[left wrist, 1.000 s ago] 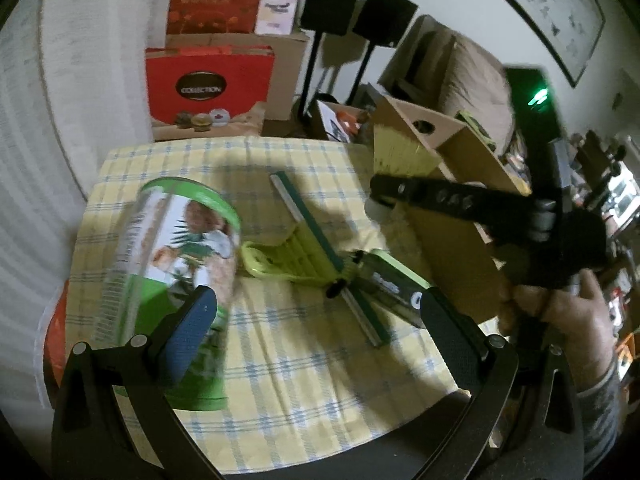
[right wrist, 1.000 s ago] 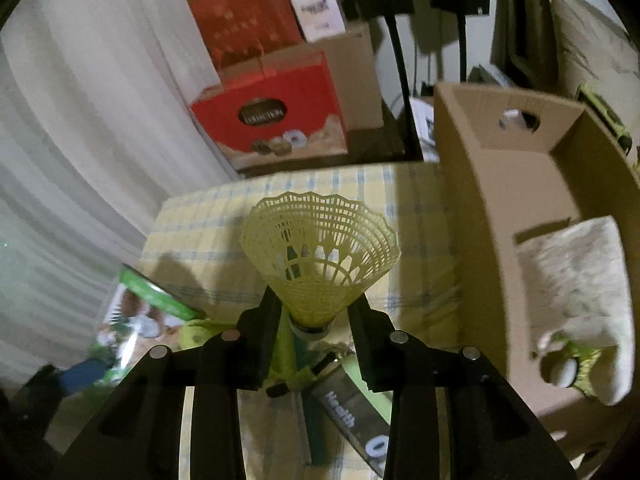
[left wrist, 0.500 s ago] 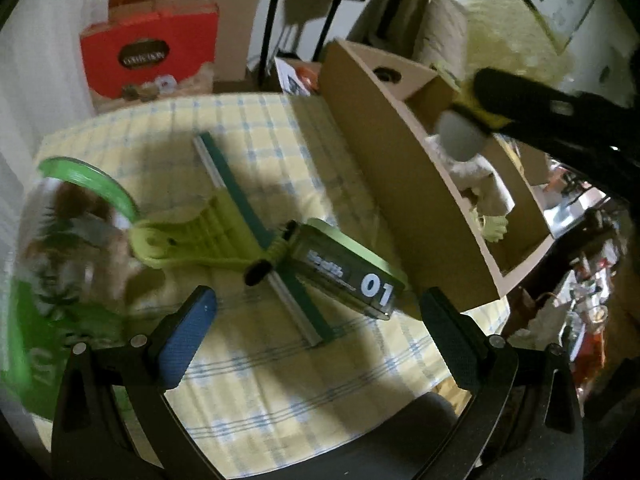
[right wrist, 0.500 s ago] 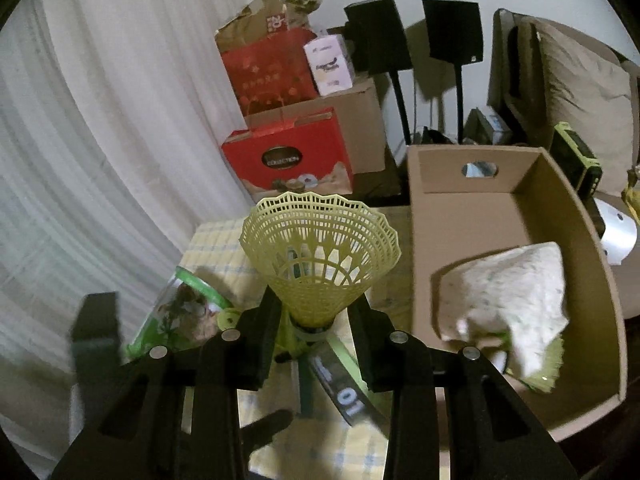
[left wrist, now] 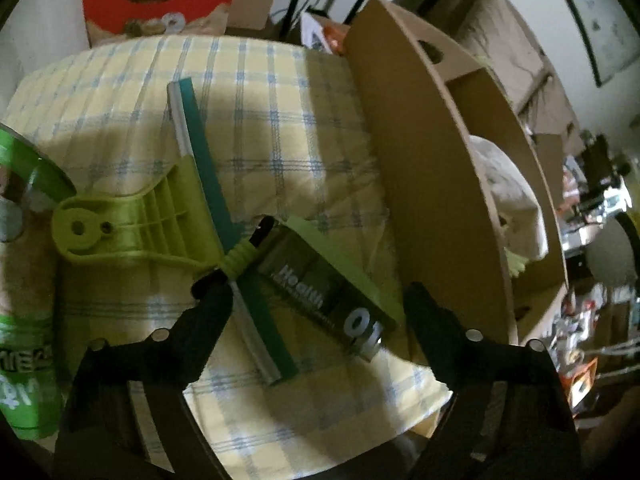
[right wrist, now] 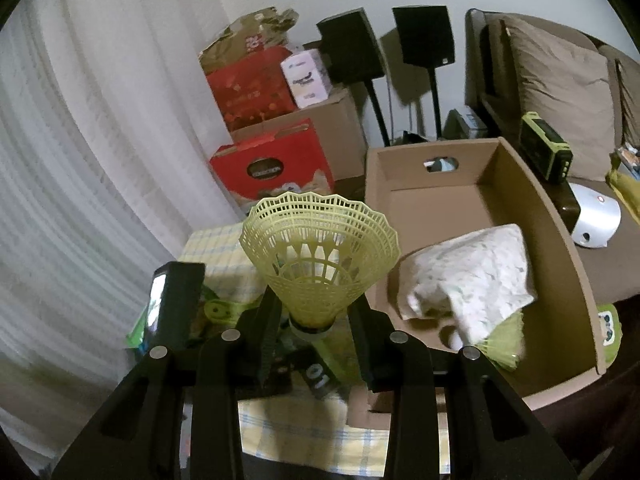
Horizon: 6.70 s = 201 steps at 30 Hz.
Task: Organize objects
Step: 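Grasp the green 'Health' container with the left gripper while the right holds the shuttlecock, then lower the container and shuttlecock into the cardboard box and open both grippers, then reach the left gripper toward the large green can on the table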
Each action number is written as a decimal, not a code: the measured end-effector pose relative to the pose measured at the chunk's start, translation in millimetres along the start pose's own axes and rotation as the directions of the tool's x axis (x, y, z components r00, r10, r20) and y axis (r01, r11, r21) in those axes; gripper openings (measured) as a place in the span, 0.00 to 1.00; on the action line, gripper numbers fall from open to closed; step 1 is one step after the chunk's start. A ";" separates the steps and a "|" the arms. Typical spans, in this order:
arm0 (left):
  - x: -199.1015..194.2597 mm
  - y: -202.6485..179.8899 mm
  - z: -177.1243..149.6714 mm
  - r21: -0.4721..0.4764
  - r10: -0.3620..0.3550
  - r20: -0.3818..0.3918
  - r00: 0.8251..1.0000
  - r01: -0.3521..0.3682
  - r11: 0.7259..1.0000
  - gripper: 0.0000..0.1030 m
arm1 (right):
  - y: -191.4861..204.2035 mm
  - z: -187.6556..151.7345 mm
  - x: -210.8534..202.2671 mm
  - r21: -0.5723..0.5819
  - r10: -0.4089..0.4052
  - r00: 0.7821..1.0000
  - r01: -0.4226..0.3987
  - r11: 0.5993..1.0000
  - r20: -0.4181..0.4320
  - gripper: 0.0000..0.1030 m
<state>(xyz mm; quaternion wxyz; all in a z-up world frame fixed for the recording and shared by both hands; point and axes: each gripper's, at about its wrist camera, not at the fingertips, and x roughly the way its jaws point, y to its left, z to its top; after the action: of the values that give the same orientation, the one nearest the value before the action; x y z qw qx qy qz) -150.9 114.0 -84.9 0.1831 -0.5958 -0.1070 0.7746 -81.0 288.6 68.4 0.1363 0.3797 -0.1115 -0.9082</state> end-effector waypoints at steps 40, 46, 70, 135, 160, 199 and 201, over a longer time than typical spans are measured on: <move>-2.4 -24.9 13.7 0.103 0.104 0.117 0.988 -0.116 0.988 0.39 | -100.2 -24.2 -47.0 0.139 -0.227 0.973 0.219 0.966 0.043 0.33; -27.3 -26.6 9.7 0.106 0.058 0.174 0.983 -0.078 0.991 0.39 | -104.4 -25.9 -48.4 0.145 -0.232 0.972 0.224 0.964 0.041 0.33; -122.8 -124.2 -3.9 0.298 -0.075 0.369 0.927 -0.042 0.954 0.38 | -99.4 -22.7 -64.5 0.107 -0.273 0.959 0.264 0.959 0.081 0.33; -88.5 -119.8 -4.5 0.267 0.029 0.312 0.950 -0.117 0.956 0.92 | -95.9 -20.8 -48.5 0.058 -0.313 0.948 0.309 0.949 0.065 0.77; -140.5 -34.3 -32.7 0.151 0.097 0.360 0.928 -0.160 0.975 1.00 | -12.0 -17.9 -41.5 -0.083 -0.279 0.956 0.286 0.955 0.087 0.99; -202.5 128.6 -101.0 -0.113 0.189 0.452 0.872 -0.154 0.982 0.99 | 111.5 -21.7 47.8 -0.361 -0.082 0.994 0.102 0.927 0.071 0.99; -199.0 134.9 -105.3 -0.127 0.183 0.447 0.875 -0.141 0.982 0.99 | 118.4 -21.9 59.5 -0.398 -0.075 0.996 0.088 0.913 0.049 0.99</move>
<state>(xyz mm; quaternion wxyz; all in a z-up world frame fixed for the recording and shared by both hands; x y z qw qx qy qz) -26.3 -96.1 11.0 0.0602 -0.4115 -0.1317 0.8998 -86.1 155.6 50.4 0.1711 0.3335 0.0900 -0.9227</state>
